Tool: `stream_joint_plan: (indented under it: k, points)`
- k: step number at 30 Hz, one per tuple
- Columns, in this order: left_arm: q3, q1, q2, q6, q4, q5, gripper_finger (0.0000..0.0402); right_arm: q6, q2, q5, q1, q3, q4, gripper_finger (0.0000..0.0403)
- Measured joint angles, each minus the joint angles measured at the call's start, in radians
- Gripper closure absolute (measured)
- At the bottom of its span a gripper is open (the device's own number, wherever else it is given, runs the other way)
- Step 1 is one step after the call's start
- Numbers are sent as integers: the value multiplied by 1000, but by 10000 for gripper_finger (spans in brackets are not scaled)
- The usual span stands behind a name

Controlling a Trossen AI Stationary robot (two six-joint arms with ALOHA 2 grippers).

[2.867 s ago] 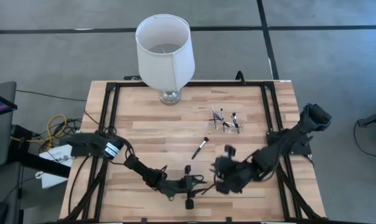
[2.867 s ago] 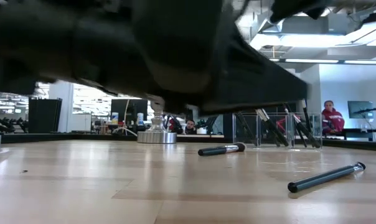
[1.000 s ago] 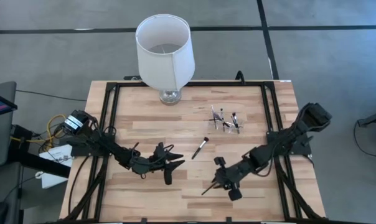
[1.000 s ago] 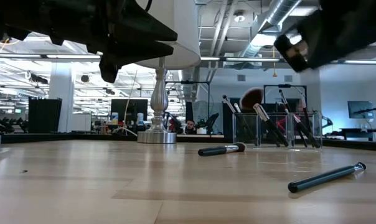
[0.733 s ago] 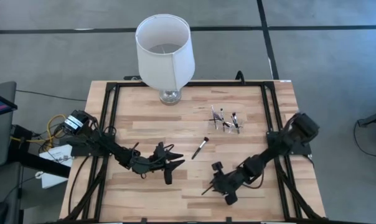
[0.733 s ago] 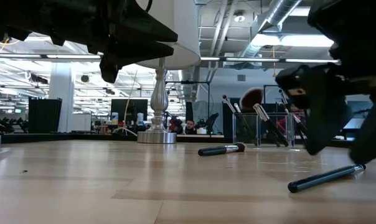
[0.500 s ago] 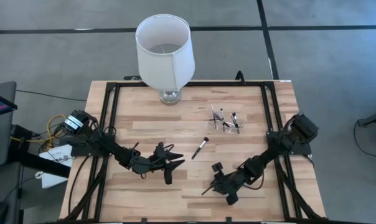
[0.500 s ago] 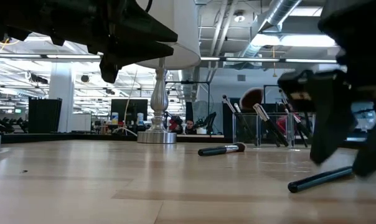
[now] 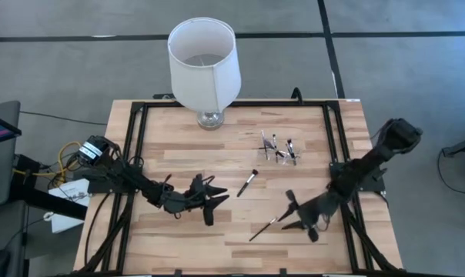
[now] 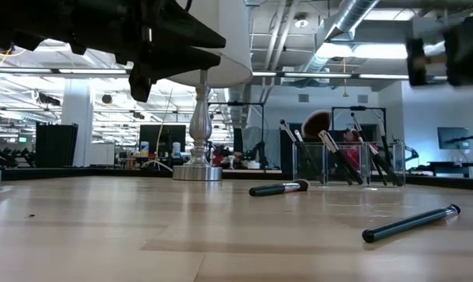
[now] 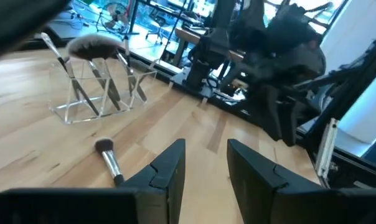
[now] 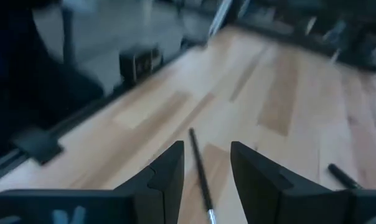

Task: Pick & Place Makeup Supplies
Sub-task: Put the black makeup brush into the transparent organizer

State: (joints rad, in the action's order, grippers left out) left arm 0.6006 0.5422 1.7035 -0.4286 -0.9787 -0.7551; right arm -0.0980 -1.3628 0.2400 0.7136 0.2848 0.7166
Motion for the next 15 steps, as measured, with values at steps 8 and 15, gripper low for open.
stream_joint_plan:
  k: [8,15]
  points:
    - [0,-50,0,-5,-18,0,286,173,-365,-161,-141,-63,488,283]
    - [0,-58,0,-3,-17,1,286,82,-644,-209,-146,65,503,283]
